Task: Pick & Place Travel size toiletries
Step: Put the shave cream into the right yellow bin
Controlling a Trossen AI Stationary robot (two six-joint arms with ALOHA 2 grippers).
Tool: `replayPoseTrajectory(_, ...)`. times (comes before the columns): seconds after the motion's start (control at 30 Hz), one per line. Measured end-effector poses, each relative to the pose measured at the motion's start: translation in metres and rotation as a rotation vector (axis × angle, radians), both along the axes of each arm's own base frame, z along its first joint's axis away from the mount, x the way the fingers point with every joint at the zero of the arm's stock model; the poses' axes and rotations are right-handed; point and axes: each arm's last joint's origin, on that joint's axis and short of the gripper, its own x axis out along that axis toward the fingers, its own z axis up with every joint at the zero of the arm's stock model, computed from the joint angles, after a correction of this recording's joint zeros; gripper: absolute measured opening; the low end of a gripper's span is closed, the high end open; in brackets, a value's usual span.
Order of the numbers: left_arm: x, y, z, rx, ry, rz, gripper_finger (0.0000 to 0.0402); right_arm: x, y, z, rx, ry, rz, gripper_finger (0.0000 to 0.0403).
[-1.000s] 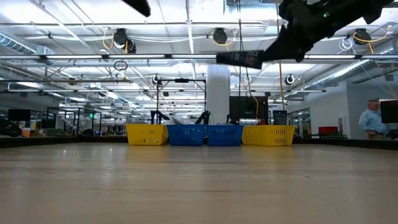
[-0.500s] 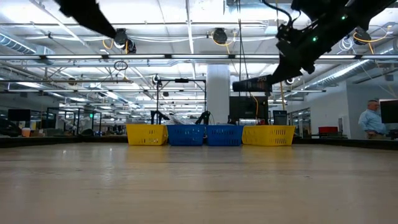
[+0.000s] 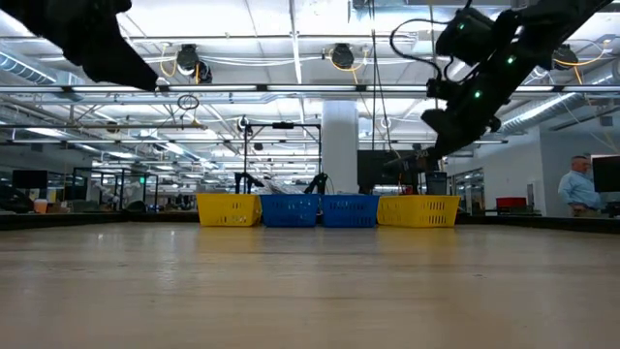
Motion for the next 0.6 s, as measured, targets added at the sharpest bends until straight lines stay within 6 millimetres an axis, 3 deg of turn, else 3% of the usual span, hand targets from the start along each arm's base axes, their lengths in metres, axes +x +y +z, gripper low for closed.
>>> replayPoseTrajectory(0.3, -0.011, 0.003, -0.033, -0.053, -0.063, 0.001, 0.0207, 0.011, -0.024, -0.026, 0.016, 0.076, -0.088, 0.0000)
replayPoseTrajectory(0.6, -0.015, 0.005, -0.068, -0.083, -0.088, 0.015, 0.0207, 0.016, -0.039, -0.039, 0.023, 0.070, -0.133, 0.0000)
